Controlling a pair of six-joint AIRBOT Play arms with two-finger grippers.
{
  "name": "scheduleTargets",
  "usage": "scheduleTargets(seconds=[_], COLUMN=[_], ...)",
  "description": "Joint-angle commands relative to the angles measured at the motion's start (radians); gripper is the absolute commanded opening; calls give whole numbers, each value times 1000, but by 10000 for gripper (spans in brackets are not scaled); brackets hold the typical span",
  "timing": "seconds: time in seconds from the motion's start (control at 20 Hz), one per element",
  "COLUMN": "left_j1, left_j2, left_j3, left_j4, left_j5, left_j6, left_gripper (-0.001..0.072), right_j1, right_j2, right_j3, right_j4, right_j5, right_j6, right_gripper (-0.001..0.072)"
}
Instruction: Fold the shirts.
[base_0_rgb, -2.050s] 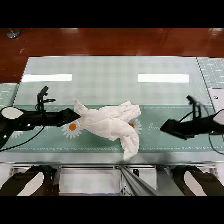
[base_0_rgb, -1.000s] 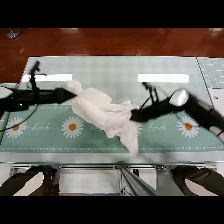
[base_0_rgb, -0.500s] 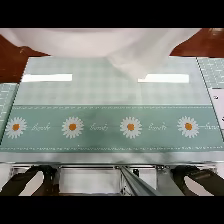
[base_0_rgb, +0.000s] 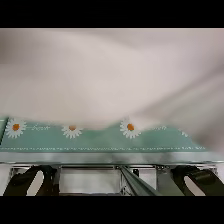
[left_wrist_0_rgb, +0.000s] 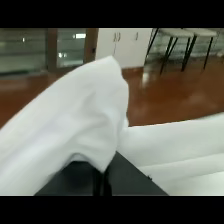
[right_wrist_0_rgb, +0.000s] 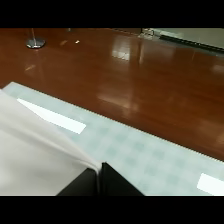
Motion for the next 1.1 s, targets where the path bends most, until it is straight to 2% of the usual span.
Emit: scheduleTargets(seconds=[0.0,0.15,0.3,0.45,0.6,0.8,0.9,0.95,1.0,1.05], left_j1=[1,0,-2,-2,-32,-187,-241,-250,-249,-241], left_j2=[36,43,35,-12,-115,-356,-478,-530,-570,-600], left_j3=[-95,-375,-730,-1032,-1181,-1124,-1041,-988,-937,-888], left_j4=[27,26,26,-18,-154,-172,-172,-172,-172,-163], left_j5=[-230,-304,-255,-18,311,667,753,761,749,720], left_j6=[-77,-94,-93,-82,19,35,35,35,35,35], left_gripper=[23,24,23,23,23,24,25,48,271,716], right_j1=[-1,-1,-1,-1,-1,-1,-7,-19,-36,-63], right_j2=[26,26,6,-123,-348,-672,-811,-868,-910,-940], right_j3=[-51,-224,-475,-615,-617,-493,-396,-347,-304,-267], right_j4=[-10,-9,-11,-11,-10,37,82,117,162,222], right_j5=[17,-11,-133,-269,-423,-493,-483,-468,-444,-404], right_j6=[3,3,0,-2,-4,21,55,68,75,66], right_gripper=[24,24,24,24,24,24,24,25,124,469])
